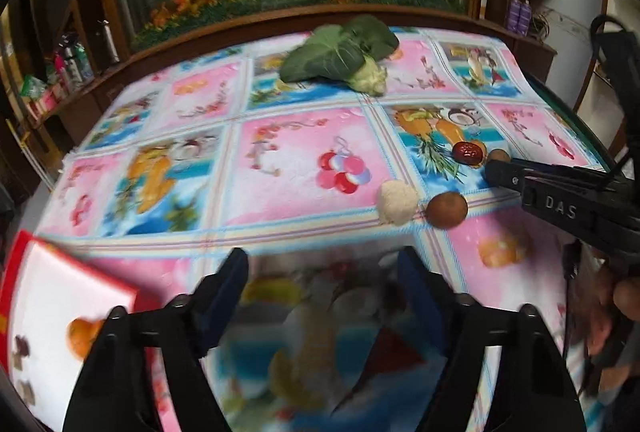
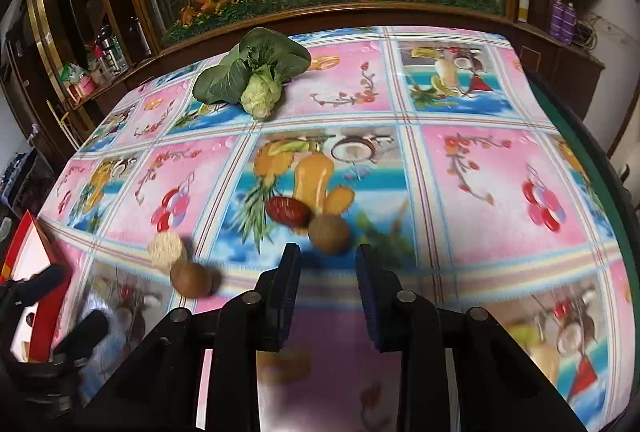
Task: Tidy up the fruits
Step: 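Grasp a beige round piece with the left tool while the right tool grasps a brown nut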
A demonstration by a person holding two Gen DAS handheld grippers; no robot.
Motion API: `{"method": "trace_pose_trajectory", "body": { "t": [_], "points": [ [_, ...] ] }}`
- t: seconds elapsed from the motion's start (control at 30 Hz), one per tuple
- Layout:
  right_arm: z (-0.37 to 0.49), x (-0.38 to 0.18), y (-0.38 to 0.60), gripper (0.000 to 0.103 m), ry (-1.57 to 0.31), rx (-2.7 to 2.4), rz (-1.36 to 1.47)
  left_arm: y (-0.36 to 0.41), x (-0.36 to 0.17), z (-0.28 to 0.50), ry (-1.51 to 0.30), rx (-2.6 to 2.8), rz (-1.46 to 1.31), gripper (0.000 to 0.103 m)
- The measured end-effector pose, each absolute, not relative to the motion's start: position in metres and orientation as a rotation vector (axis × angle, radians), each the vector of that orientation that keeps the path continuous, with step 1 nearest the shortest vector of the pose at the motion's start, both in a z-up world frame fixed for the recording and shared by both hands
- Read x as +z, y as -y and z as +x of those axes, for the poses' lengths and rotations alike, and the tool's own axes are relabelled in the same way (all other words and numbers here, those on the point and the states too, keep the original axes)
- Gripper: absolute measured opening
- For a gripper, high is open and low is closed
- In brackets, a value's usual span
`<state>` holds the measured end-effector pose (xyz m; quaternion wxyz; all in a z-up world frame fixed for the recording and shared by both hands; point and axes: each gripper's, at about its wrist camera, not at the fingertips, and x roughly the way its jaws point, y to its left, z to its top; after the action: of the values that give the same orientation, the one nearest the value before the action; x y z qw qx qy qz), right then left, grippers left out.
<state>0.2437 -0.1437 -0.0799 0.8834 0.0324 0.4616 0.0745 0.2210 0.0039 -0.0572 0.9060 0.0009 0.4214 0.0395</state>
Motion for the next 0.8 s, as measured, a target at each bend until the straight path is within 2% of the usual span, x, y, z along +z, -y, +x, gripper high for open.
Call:
{"method": "trace_pose_trajectory", "body": {
  "t": [0.03,0.3,0.57,0.63,0.7,0.8],
  "points": [
    [0.246,-0.080,0.143,0.024,-0.963,0.158,0.065,-0.001,-0.062,0.232,-0.876,0.075,0.002,0.067],
    [0.249,-0.081,0.141,0.024,-0.969,0.167,0.053,0.012,-0.076,0.280,-0.878,0.046,0.020,0.060],
    [0.243,-0.080,0.152,0.024,-0.967,0.192,0.101,0.016,-0.079,0.292,-0.882,0.013,0.007,0.060],
    [0.243,-0.080,0.154,0.024,-0.966,0.195,0.113,0.017,-0.078,0.296,-0.879,0.010,0.003,0.049],
    [0.243,-0.080,0.155,0.024,-0.966,0.198,0.123,0.019,-0.077,0.299,-0.872,0.016,0.015,0.026],
    [0.243,-0.080,0.158,0.024,-0.966,0.198,0.135,0.017,-0.078,0.298,-0.871,0.017,0.005,0.026]
  ]
}}
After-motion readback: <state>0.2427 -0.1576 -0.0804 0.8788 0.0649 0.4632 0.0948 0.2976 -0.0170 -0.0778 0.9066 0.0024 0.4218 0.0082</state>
